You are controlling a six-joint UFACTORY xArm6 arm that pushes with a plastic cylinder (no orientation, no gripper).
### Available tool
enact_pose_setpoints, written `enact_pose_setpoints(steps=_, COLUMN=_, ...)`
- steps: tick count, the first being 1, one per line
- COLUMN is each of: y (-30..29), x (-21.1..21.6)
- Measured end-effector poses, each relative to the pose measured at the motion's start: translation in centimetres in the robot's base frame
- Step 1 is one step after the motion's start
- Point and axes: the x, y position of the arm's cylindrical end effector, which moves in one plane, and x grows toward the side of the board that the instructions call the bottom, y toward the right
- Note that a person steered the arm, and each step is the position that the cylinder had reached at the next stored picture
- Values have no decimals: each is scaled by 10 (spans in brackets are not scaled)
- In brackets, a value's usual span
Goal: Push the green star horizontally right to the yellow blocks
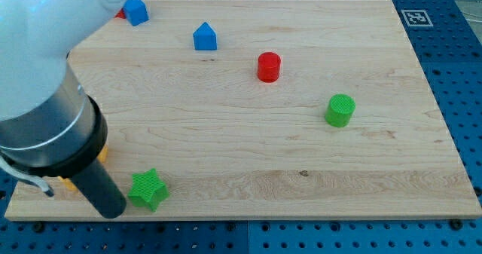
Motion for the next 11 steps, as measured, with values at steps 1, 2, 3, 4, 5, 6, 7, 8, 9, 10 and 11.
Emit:
enact_pose_setpoints(steps=1, y=25, x=0)
enact_pose_setpoints(steps=2, y=53, x=0)
enact_pose_setpoints(steps=3, y=67, x=0)
enact_pose_setpoints(steps=4, y=68, x=0)
enact_pose_setpoints(steps=5, y=49, x=-6)
enact_pose_setpoints(steps=6, y=32, x=-10)
enact_pose_setpoints(steps=7, y=40, x=-10)
enact_pose_setpoints(steps=8, y=56, x=-10)
enact_pose_setpoints(steps=9, y=57, x=-18)
enact_pose_setpoints(steps=10, y=57, x=-33)
enact_pose_setpoints(steps=11, y=71, x=-35)
